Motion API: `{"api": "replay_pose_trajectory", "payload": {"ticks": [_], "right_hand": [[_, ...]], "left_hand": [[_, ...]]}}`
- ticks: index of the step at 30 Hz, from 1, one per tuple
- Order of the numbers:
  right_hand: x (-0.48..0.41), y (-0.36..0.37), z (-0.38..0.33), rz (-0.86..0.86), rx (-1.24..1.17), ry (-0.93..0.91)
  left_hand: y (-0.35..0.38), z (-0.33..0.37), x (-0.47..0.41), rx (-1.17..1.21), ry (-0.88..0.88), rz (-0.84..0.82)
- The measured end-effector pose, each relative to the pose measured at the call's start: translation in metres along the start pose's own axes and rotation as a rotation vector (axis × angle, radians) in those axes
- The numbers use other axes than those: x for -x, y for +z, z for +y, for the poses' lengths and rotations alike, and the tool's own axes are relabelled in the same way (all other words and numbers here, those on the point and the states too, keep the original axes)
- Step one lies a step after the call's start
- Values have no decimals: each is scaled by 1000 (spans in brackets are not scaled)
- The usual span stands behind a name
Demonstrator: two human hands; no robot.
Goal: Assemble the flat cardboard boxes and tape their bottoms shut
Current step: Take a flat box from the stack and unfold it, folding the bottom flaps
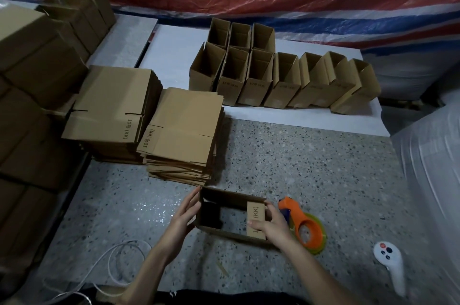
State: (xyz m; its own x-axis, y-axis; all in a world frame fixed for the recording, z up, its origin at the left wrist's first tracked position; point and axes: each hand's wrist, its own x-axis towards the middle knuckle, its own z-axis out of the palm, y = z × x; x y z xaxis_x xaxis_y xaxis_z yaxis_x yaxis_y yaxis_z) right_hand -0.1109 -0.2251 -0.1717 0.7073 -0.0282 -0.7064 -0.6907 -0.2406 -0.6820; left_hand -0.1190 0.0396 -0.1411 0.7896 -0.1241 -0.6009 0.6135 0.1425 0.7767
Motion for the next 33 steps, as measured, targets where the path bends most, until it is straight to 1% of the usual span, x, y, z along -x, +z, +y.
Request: {"api": "replay_pose_trajectory", "payload": {"ticks": [3, 5, 8, 10, 12, 16, 17, 19, 21, 22, 24, 26, 29, 30, 31, 33], "right_hand": [[-2, -4, 0, -15, 23, 1], [-2, -5, 4, -12, 0, -31], [-1, -7, 10, -16, -50, -74], [0, -8, 11, -29, -71, -86], [2, -8, 11, -12, -44, -110], [6, -6, 17, 161, 93, -194], [7, -6, 19, 166, 83, -216], [7, -6, 21, 117, 51, -237], [7, -7, 18, 52, 100, -246], [6, -8, 16, 42, 132, -250], [4, -11, 12, 52, 161, -249], [7, -11, 7, 66, 128, -247], [18, -10, 1, 98, -79, -270], [24, -13, 0, 57, -143, -267], [30, -17, -1, -23, -186, -260], [42, -27, 2, -214, -156, -257]], "left_hand": [[-8, 0, 3, -12, -49, -5], [-13, -6, 6, -9, -75, -6], [-15, -17, 10, 13, -185, 25], [-14, -19, 11, -7, -271, 5], [-14, -15, 10, -29, -323, 9], [-12, -1, 1, -125, -293, 75], [-11, 3, -2, -154, -285, 80], [-4, 7, -9, -262, -277, 64], [7, 4, -17, -408, -268, 41], [14, 3, -20, -448, -269, 58], [23, 2, -23, -411, -284, 130], [25, 5, -24, -378, -286, 161], [23, 4, -26, -414, -289, 131], [23, 3, -26, -417, -289, 119], [24, 2, -25, -416, -288, 100], [25, 3, -24, -410, -294, 60]]}}
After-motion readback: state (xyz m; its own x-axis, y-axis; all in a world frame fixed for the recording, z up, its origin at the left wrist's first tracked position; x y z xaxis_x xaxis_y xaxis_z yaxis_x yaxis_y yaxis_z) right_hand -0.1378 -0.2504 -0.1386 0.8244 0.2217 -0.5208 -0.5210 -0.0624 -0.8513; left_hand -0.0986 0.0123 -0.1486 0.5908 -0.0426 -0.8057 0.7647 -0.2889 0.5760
